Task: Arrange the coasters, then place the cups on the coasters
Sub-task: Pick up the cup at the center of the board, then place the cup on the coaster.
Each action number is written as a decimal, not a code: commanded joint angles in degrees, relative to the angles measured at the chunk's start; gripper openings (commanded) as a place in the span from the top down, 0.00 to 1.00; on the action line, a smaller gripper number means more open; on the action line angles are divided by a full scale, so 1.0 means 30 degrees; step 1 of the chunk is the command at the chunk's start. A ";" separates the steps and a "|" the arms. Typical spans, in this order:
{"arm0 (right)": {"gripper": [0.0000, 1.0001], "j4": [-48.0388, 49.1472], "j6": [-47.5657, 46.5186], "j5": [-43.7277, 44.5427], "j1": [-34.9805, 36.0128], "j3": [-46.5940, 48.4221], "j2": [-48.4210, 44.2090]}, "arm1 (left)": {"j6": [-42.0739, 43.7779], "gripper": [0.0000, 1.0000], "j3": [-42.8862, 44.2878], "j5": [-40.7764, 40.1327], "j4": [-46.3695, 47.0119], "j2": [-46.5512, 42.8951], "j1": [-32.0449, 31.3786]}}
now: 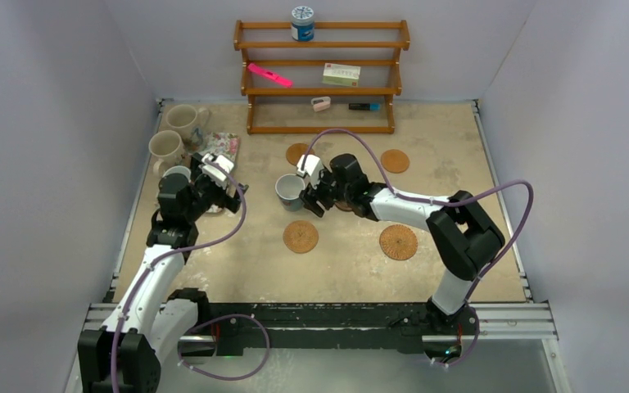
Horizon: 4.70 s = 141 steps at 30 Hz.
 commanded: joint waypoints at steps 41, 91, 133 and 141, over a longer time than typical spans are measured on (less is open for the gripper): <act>1.00 0.1275 0.1485 -0.0397 0.0250 0.0537 -0.0109 | 0.0013 0.01 -0.0440 0.0120 0.0932 -0.0661 0.0150; 1.00 0.2252 0.3892 0.2537 -1.1919 0.1423 -0.2706 | 0.0042 0.01 -0.0542 0.0411 0.0989 -0.0614 0.0151; 1.00 0.0873 0.3918 0.2575 -1.2319 0.0136 -0.2065 | 0.0071 0.00 -0.0568 0.0412 0.0960 -0.0687 0.0151; 1.00 0.1502 0.3917 0.3156 -1.2319 -0.0157 -0.1974 | 0.0100 0.01 -0.0572 0.0360 0.0960 -0.0669 0.0151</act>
